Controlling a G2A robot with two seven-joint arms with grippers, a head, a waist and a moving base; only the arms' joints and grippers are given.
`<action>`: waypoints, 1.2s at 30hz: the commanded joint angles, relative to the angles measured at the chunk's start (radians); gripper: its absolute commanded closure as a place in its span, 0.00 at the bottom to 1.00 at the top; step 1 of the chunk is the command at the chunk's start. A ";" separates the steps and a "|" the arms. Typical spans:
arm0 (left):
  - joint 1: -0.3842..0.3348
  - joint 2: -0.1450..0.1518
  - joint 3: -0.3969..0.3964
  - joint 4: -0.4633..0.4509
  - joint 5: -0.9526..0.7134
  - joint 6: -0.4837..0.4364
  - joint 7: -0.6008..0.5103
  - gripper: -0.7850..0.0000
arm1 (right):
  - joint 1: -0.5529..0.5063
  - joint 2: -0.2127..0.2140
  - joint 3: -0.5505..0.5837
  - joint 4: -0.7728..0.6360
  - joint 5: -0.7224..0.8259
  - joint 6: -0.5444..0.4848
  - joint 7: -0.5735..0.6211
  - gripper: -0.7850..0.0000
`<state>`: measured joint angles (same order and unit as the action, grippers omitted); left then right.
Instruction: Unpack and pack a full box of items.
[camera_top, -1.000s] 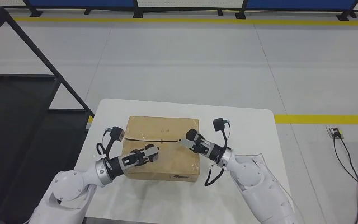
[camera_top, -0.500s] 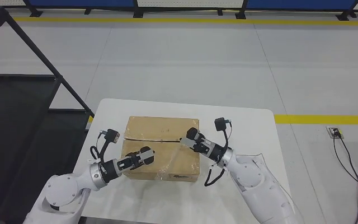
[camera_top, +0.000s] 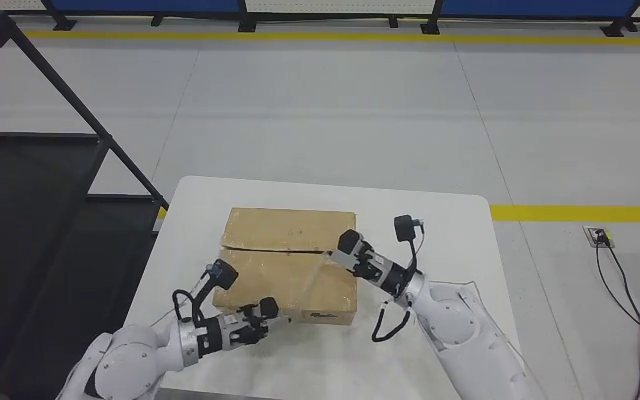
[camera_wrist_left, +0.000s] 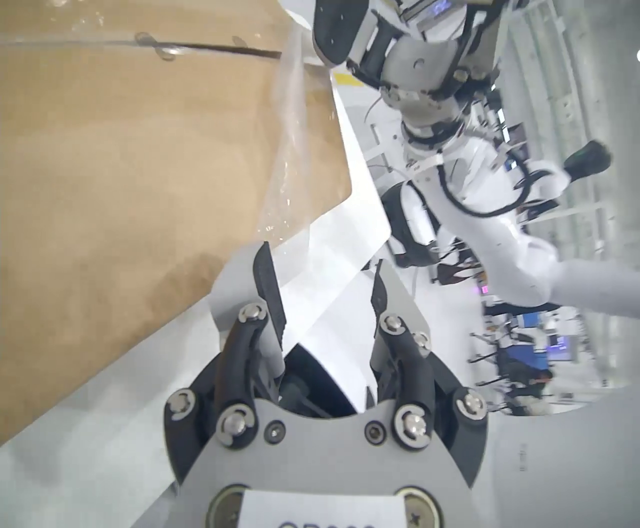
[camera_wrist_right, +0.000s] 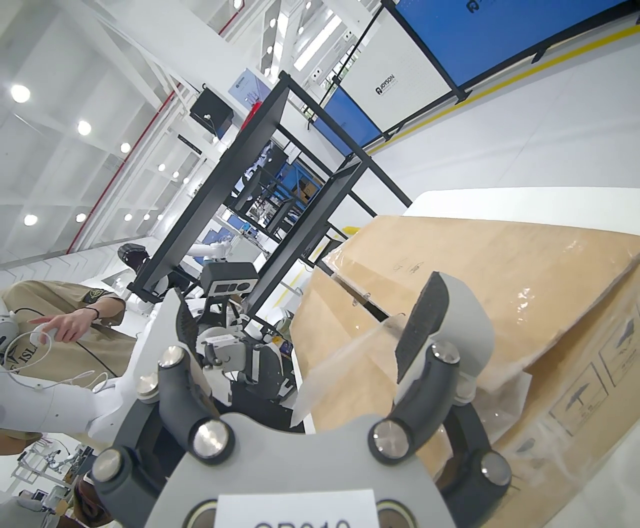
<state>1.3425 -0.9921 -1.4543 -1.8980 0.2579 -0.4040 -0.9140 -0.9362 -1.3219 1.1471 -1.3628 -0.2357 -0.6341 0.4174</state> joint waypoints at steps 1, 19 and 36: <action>0.046 0.002 0.008 -0.033 0.104 -0.084 0.051 0.22 | -0.005 0.002 0.006 -0.002 0.001 0.000 0.002 0.00; 0.170 -0.001 -0.022 -0.055 0.046 -0.103 0.253 0.00 | 0.033 0.005 0.000 0.037 0.048 0.006 0.054 0.00; 0.332 -0.031 0.058 0.028 -0.018 -0.055 0.586 0.00 | 0.082 0.006 -0.007 0.086 0.084 0.002 0.088 0.00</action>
<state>1.6898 -1.0210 -1.4075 -1.8820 0.2154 -0.4994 -0.3379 -0.8552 -1.3161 1.1408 -1.2790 -0.1527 -0.6296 0.5036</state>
